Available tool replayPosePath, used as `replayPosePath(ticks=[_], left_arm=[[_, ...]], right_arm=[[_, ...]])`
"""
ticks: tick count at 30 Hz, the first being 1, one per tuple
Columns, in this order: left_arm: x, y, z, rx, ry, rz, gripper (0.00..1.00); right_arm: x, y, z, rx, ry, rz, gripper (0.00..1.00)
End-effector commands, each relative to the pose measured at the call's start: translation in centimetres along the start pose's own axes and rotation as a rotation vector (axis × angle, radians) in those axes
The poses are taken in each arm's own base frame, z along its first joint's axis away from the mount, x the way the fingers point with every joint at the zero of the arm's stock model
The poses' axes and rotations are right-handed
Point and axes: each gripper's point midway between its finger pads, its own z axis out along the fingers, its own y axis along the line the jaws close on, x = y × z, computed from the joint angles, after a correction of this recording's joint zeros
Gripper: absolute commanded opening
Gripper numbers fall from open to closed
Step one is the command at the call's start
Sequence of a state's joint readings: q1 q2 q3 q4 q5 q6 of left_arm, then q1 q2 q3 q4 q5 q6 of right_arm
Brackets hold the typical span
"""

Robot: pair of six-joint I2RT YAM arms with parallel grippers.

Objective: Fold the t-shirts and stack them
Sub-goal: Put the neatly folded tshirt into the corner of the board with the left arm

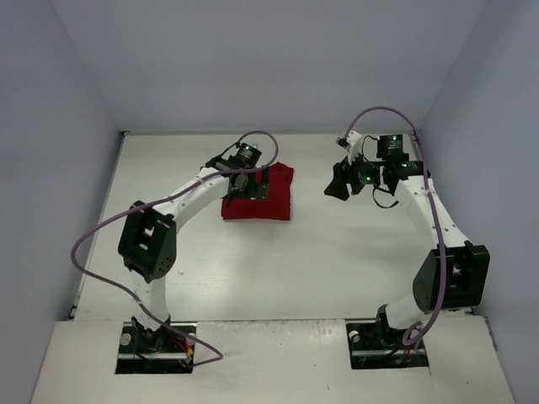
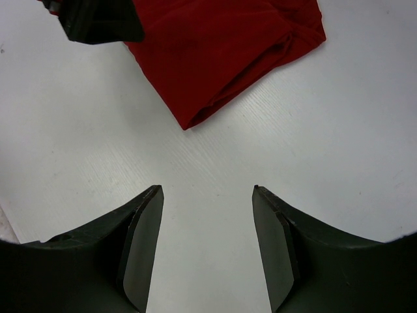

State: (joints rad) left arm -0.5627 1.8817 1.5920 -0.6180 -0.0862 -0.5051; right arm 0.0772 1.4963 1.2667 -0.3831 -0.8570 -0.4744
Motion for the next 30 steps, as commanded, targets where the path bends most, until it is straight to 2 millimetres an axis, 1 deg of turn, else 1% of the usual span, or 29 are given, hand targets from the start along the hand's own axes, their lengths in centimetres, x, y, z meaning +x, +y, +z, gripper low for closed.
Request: replayPosePath(ticks=[1, 3, 4, 5, 6, 7, 9, 10, 12, 14, 16, 18, 20, 23, 24, 25, 27, 29, 30], left_arm=[[-2.4, -3.0, 0.3, 0.055, -0.027, -0.157, 0.97], [-2.7, -3.4, 1.3, 0.055, -0.021, -0.182, 0.97], [-3.0, -3.6, 2.2, 0.045, -0.022, -0.189, 0.97], [-3.0, -3.7, 3.3, 0.033, -0.014, -0.193, 0.97], [-3.3, -3.7, 3.8, 0.023, -0.022, -0.195, 0.97], [-3.7, -3.6, 4.3, 0.006, -0.033, -0.192, 0.97], [-3.5, -2.2, 6.1, -0.062, -0.031, -0.182, 0.97], [-3.2, -1.0, 6.9, -0.103, -0.022, -0.179, 0.97], [-2.3, 2.2, 8.5, -0.181, 0.009, -0.173, 0.97], [-1.7, 5.7, 9.4, -0.241, 0.042, -0.151, 0.97], [-1.2, 9.9, 9.6, -0.294, 0.097, -0.081, 0.97], [-0.6, 14.0, 9.3, -0.343, 0.159, -0.042, 0.97], [0.1, 17.3, 8.8, -0.34, 0.212, -0.008, 0.97], [0.7, 20.7, 7.8, -0.307, 0.261, 0.086, 0.97], [1.2, 21.5, 7.6, -0.284, 0.284, 0.147, 0.97], [1.3, 22.4, 7.4, -0.261, 0.292, 0.169, 0.97], [1.1, 24.7, 6.7, -0.223, 0.291, 0.171, 0.97], [0.5, 26.0, 6.3, -0.191, 0.271, 0.168, 0.97], [0.6, 26.5, 6.3, -0.193, 0.275, 0.17, 0.97]], right_arm=[[-0.9, -0.2, -0.5, 0.022, -0.029, -0.027, 0.55], [-0.6, -0.2, -0.4, 0.021, -0.023, -0.023, 0.54], [-0.4, -0.2, -0.3, 0.02, -0.019, -0.019, 0.54], [-0.3, -0.3, -0.3, 0.021, -0.017, -0.018, 0.54], [-0.3, -0.3, -0.2, 0.023, -0.015, -0.018, 0.54], [-0.2, -0.4, -0.2, 0.024, -0.013, -0.017, 0.54], [-0.1, -0.4, -0.2, 0.025, -0.012, -0.019, 0.54], [-0.1, -0.4, -0.2, 0.026, -0.011, -0.02, 0.54], [-0.1, -0.5, -0.2, 0.03, -0.009, -0.022, 0.54], [-0.1, -0.5, -0.3, 0.035, -0.009, -0.031, 0.54], [-0.1, -0.6, -0.5, 0.039, -0.009, -0.049, 0.54], [0.0, -0.6, -0.4, 0.037, -0.008, -0.053, 0.55], [0.2, -0.6, -0.1, 0.029, -0.003, -0.047, 0.55], [0.1, -0.7, 0.3, 0.009, -0.004, -0.039, 0.55], [0.2, -0.8, 0.5, 0.004, -0.001, -0.034, 0.54], [0.2, -0.8, 0.6, -0.002, -0.002, -0.029, 0.54], [0.2, -0.8, 0.8, -0.014, -0.004, -0.02, 0.54], [0.1, -0.7, 1.0, -0.019, -0.004, -0.02, 0.54], [0.1, -0.7, 1.0, -0.019, -0.003, -0.019, 0.54]])
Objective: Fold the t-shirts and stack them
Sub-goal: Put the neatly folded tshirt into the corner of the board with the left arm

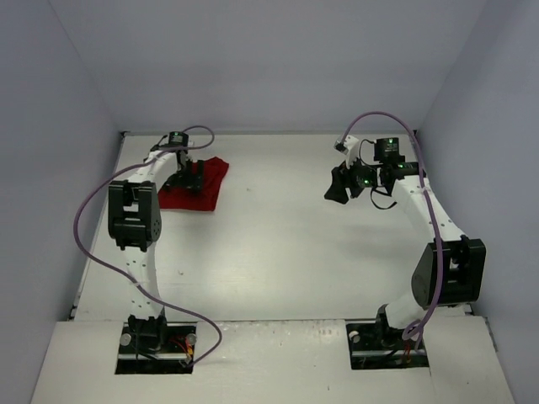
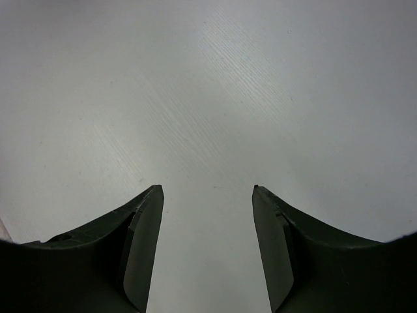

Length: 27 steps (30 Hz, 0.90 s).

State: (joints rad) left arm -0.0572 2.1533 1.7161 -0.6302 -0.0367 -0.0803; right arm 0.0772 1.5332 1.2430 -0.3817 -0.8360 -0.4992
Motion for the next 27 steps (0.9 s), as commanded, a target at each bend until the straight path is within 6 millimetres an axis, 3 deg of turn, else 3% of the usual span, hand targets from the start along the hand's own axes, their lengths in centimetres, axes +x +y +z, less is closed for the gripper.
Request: replayPosePath(ticks=[1, 4, 7, 11, 18, 21, 23, 27], left_arm=[[1.9, 4.3, -0.6, 0.005, 0.079, 0.149, 0.97], [0.5, 8.6, 0.1, -0.03, 0.054, 0.053, 0.97], [-1.0, 11.5, 0.9, -0.045, 0.025, -0.018, 0.97], [-3.6, 12.5, 1.9, -0.031, -0.013, -0.073, 0.97], [-7.2, 11.4, 2.5, 0.028, -0.087, -0.135, 0.97], [-8.2, 11.0, 1.2, 0.037, -0.118, -0.1, 0.97], [-9.6, 10.6, -1.3, 0.063, -0.175, -0.076, 0.97], [-13.4, 10.7, -10.6, 0.034, -0.364, -0.017, 0.97]], right_arm=[[-1.8, 0.0, -0.1, -0.019, -0.049, -0.033, 0.54], [-1.7, 0.1, 0.0, -0.022, -0.046, -0.029, 0.54], [-1.7, 0.2, 0.1, -0.025, -0.044, -0.024, 0.54], [-1.4, 0.2, 0.5, -0.027, -0.034, -0.016, 0.54], [-1.3, 0.3, 0.8, -0.032, -0.027, -0.015, 0.54], [-1.7, 0.3, 0.7, -0.022, -0.03, -0.022, 0.55], [-2.5, 0.1, 0.3, -0.008, -0.042, -0.032, 0.56], [-5.3, -0.7, -1.2, 0.067, -0.083, -0.067, 0.59]])
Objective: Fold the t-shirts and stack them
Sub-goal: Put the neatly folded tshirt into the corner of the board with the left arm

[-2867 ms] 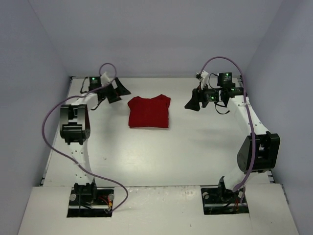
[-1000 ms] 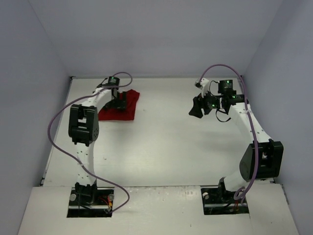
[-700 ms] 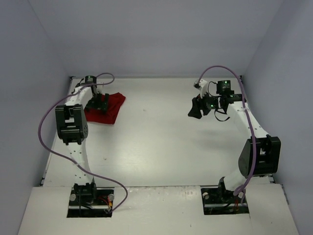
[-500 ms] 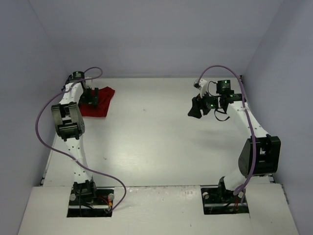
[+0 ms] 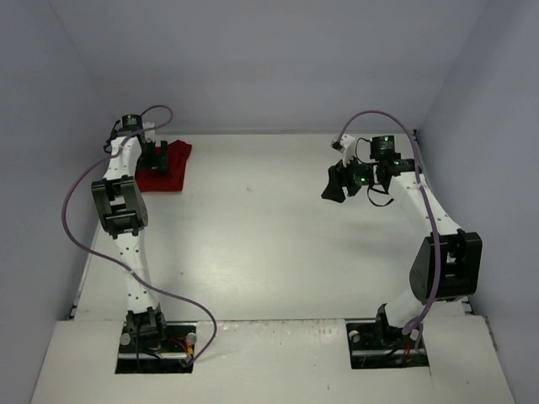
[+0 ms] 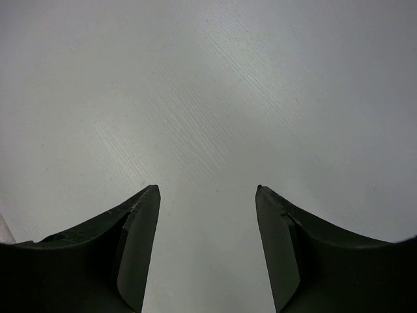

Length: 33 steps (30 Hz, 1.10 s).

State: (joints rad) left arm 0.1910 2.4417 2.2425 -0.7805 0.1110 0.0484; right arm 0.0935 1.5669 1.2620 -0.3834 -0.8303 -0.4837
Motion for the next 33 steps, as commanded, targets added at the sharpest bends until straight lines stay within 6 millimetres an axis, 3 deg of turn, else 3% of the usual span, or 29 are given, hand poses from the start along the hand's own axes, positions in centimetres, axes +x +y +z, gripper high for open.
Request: replayPosePath(ticks=[1, 2, 5, 9, 12, 14, 16, 17, 18, 19, 20, 25, 27, 33], left_arm=[[-8.5, -1.9, -15.7, 0.014, -0.339, 0.099, 0.97], [-9.1, -2.2, -18.8, 0.018, -0.389, 0.11, 0.97], [-8.7, -3.9, -24.7, 0.095, -0.47, 0.136, 0.97], [-4.4, -6.0, -27.9, 0.19, -0.451, 0.09, 0.97], [0.6, -7.4, -27.4, 0.248, -0.368, 0.067, 0.97], [2.8, -8.0, -27.7, 0.262, -0.357, 0.076, 0.97], [5.8, -8.2, -26.0, 0.243, -0.324, 0.089, 0.97], [8.9, -8.6, -23.7, 0.246, -0.258, 0.112, 0.97], [10.0, -8.8, -23.2, 0.249, -0.259, 0.121, 0.97], [10.0, -8.7, -24.0, 0.232, -0.313, 0.135, 0.97], [11.4, -8.8, -22.9, 0.229, -0.28, 0.135, 0.97], [15.1, -9.3, -22.8, 0.195, -0.329, 0.171, 0.97], [15.7, -9.1, -22.9, 0.176, -0.364, 0.161, 0.97], [15.8, -9.0, -24.2, 0.161, -0.442, 0.158, 0.97]], right_arm=[[-6.2, -0.8, -2.7, 0.103, -0.112, -0.084, 0.61], [-6.9, -0.9, -3.2, 0.122, -0.124, -0.082, 0.63], [-8.9, -1.7, -4.6, 0.207, -0.151, -0.082, 0.7], [-7.9, -4.2, -5.3, 0.358, -0.114, -0.017, 0.76], [-5.1, -6.2, -5.8, 0.491, -0.045, 0.028, 0.77], [-2.8, -7.1, -5.9, 0.564, -0.01, 0.064, 0.77], [-1.2, -7.6, -6.5, 0.644, -0.012, 0.104, 0.78], [-0.5, -8.0, -7.1, 0.696, -0.009, 0.121, 0.78], [0.1, -8.0, -7.2, 0.715, -0.015, 0.136, 0.78], [0.8, -7.7, -7.4, 0.727, -0.033, 0.144, 0.8], [1.0, -7.8, -7.6, 0.734, -0.036, 0.149, 0.8], [2.8, -6.5, -10.0, 0.802, -0.097, 0.117, 0.94], [4.4, -5.9, -9.7, 0.795, -0.083, 0.114, 0.97], [5.8, -5.6, -9.9, 0.806, -0.076, 0.105, 1.0]])
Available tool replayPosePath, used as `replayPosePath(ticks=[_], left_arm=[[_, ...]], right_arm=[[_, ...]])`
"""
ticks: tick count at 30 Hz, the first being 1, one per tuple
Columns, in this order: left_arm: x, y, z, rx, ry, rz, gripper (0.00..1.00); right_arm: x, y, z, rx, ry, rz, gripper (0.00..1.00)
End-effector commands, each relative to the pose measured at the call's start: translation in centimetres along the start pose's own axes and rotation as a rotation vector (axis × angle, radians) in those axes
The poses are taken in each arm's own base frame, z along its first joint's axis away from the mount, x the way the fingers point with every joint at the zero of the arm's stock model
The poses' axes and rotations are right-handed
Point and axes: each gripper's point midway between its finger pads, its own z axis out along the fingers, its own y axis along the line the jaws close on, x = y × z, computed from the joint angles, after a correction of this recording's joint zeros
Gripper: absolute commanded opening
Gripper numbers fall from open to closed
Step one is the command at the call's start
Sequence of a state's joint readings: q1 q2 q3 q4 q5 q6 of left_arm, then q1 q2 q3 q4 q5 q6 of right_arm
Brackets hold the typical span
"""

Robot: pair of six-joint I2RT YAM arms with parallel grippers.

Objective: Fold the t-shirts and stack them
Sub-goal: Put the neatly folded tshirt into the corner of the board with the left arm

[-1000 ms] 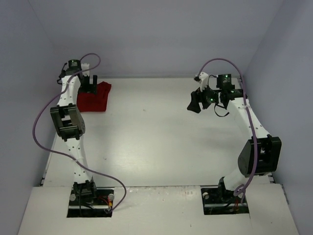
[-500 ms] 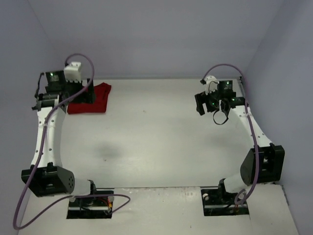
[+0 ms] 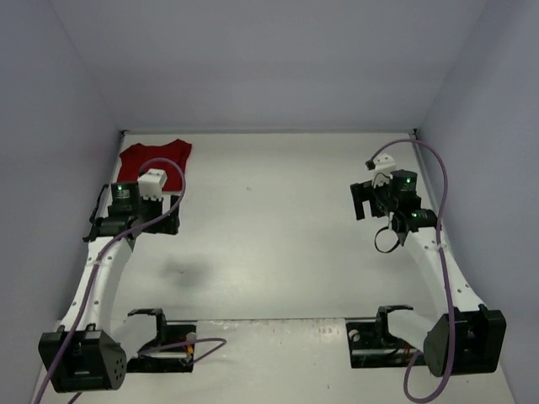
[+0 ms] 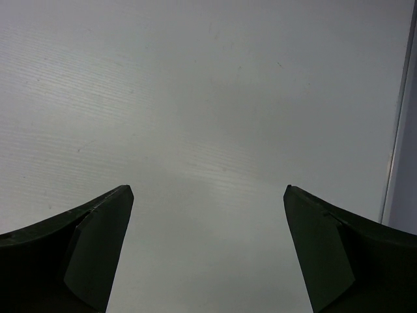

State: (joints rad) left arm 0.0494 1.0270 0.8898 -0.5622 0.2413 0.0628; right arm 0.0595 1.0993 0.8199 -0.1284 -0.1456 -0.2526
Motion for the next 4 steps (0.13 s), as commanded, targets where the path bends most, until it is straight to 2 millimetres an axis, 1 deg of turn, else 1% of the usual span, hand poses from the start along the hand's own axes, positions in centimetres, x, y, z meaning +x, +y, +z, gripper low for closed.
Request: replayPosePath(ticks=[1, 4], left_arm=[[-3.45, 0.19, -0.68, -0.019, -0.145, 0.024, 0.97], [-3.39, 0.23, -0.49, -0.021, -0.141, 0.019, 0.97]], right_arm=[[-1.23, -0.99, 0.01, 0.047, -0.067, -0.001, 1.0], [-1.61, -1.01, -0.16, 0.047, -0.077, 0.002, 1.0]])
